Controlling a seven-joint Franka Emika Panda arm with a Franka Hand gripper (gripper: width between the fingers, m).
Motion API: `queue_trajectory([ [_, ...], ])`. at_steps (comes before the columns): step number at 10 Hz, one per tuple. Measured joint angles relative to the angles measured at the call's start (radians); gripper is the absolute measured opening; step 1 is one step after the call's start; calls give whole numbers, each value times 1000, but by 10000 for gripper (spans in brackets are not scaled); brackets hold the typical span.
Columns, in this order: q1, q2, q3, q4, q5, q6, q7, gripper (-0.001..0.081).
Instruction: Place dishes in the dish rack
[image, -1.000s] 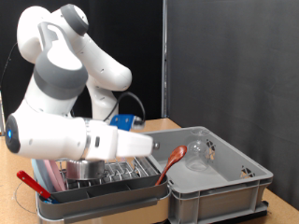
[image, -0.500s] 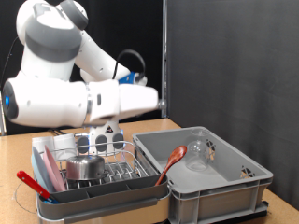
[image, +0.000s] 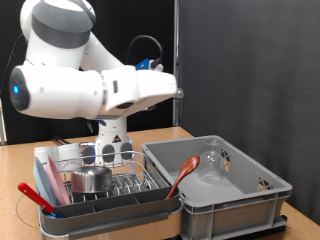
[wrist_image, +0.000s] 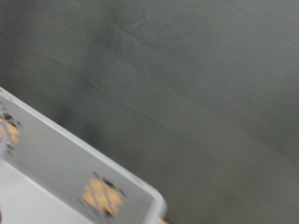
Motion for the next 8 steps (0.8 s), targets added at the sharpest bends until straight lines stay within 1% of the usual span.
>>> queue_trajectory([
  [1,18,10,3,5,-19,-103,0,809],
  [2,47,23,7,14,-55,-204,-1,809],
  [3,73,28,11,17,-94,-282,-8,809],
  [4,93,27,19,12,-128,-330,-21,809],
  [6,112,13,45,-32,-201,-351,-47,809],
  [7,117,-1,62,-64,-252,-346,-69,809],
  [8,120,-21,78,-100,-299,-317,-86,809],
])
